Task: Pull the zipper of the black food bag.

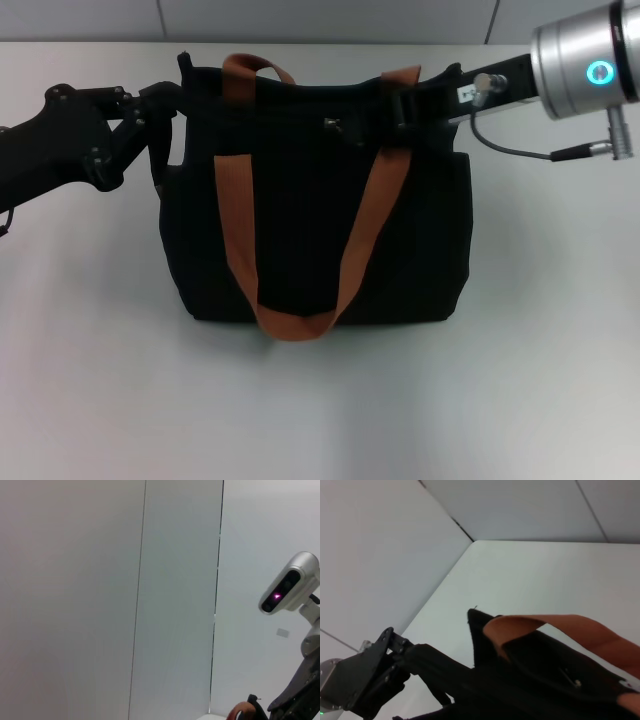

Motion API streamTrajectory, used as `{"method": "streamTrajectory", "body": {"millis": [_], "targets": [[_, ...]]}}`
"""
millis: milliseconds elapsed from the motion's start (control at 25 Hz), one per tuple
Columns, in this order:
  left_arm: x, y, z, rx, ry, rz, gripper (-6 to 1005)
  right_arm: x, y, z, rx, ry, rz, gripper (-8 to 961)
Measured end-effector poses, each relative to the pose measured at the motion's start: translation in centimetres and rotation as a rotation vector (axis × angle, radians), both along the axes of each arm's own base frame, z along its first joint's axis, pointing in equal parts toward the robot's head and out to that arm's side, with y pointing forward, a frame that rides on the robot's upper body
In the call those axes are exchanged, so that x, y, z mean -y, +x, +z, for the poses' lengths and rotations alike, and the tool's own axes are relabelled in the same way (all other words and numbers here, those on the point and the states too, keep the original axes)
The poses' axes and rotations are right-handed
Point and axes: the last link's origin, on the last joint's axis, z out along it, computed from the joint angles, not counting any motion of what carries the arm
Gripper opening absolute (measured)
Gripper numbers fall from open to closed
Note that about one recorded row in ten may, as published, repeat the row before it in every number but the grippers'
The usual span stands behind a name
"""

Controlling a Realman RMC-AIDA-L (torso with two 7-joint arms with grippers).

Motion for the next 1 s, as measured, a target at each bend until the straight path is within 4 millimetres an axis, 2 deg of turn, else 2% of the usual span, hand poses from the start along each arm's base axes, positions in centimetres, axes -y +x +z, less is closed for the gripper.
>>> {"method": "streamTrajectory", "body": {"millis": [440,760,1000], "targets": [[0.0,-0.2,0.1,-0.001,0.003,0.005,121,0.7,2.8,3.5,-0.012,0.079,-0.061,0],[0.0,-0.2,0.1,-0.001,0.005,0.008,124,1.0,3.7,4.5,-0.021,0.096,-0.078,0],[0.0,-0.2,0.2,0.0,0.006,0.009,126,1.6,3.7,5.0,-0.11,0.092,0.023,0]]}}
